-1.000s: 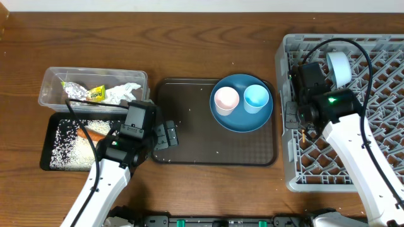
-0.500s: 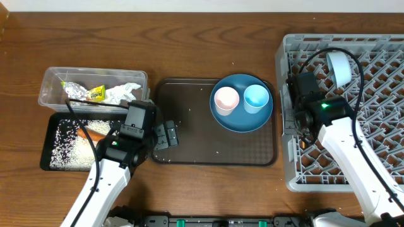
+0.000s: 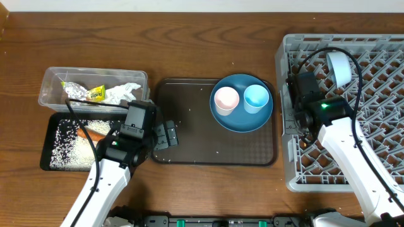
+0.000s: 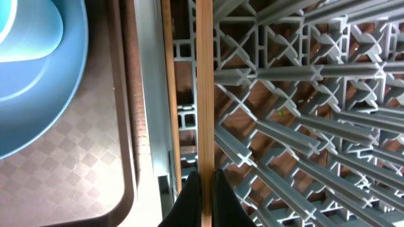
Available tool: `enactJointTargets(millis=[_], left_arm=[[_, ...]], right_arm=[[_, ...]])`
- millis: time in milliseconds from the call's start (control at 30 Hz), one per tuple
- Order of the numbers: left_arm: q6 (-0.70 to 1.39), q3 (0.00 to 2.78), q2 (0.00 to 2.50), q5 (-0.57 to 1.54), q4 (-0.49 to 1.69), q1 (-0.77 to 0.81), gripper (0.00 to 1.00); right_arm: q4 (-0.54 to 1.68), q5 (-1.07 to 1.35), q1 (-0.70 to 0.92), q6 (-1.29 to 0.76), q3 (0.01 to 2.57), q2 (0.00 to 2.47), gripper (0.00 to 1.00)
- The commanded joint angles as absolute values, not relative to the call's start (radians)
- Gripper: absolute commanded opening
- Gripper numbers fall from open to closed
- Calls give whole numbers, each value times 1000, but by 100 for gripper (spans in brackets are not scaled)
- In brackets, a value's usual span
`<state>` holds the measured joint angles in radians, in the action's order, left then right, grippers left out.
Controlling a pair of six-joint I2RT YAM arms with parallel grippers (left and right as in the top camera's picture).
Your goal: Sort waste into correct bins and load items into the dishwasher rack
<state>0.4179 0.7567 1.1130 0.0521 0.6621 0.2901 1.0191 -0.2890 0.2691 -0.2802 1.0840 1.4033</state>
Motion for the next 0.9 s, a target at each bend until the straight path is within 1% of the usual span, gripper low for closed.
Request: enactJointTargets(millis=[0,867], left_arm=[[412,752,1119,40,665,291,99],[412,752,1119,40,665,291,99]], right_arm=[[1014,-311,265,-253,1077,1399,1],[976,-306,265,-253,1027,1399,1]])
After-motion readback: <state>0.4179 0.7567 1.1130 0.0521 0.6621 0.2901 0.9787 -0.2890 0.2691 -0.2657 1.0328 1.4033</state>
